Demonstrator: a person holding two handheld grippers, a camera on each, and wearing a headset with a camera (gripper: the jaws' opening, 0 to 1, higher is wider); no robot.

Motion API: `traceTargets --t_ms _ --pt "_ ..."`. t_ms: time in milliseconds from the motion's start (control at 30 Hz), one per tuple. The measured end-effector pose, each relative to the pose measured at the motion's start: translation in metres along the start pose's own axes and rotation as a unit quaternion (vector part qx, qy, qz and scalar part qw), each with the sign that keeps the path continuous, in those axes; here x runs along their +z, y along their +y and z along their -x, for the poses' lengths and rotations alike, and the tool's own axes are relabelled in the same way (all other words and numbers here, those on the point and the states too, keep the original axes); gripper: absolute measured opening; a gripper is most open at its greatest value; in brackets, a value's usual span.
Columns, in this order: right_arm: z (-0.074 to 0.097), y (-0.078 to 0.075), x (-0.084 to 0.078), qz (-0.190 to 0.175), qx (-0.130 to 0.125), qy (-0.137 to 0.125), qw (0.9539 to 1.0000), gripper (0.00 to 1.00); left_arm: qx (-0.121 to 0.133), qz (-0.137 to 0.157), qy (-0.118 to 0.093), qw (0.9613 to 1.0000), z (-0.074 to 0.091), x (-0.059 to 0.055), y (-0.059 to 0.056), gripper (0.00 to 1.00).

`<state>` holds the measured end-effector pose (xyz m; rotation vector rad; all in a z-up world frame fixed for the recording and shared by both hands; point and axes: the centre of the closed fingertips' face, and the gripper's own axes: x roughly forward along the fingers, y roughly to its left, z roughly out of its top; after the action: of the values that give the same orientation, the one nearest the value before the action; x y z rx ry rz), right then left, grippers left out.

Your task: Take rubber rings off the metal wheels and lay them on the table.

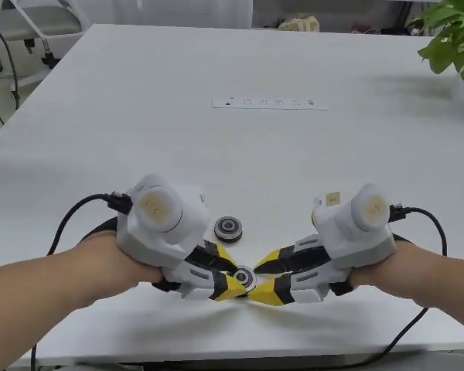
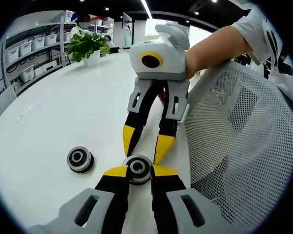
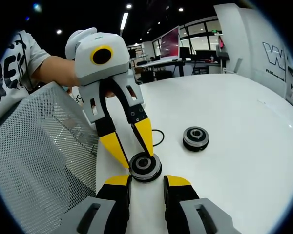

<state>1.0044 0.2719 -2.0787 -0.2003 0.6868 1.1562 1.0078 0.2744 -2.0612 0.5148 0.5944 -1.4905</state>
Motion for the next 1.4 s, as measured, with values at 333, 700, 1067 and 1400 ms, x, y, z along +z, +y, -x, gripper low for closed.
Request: traceTargets --t_ms 333,700,1067,1400 --pt "-0.0009 0.0014 0.0016 0.009 0.003 -0.003 1.0000 0.23 0.016 -0.040 0.002 0.9991 -0.0007 0.0002 0.0024 0.07" --pt "-0.0029 0.0025 0.0011 0.037 0.002 0.005 0.9993 0.21 0.021 -0.030 -0.007 0.9993 -0.0010 -0.0001 0.0026 0.07" --pt "-0.0004 0.0010 -0.0029 0.041 -0.002 0.015 0.9990 0.14 0.024 -0.026 -0.008 0.9993 -0.0010 -0.0007 0.0029 0.07" --pt "0.0025 -0.0020 -0.0063 0.037 -0.010 0.023 0.9990 0.01 0.028 -0.024 -0.008 0.9993 -0.0012 -0.0006 0.0026 0.07"
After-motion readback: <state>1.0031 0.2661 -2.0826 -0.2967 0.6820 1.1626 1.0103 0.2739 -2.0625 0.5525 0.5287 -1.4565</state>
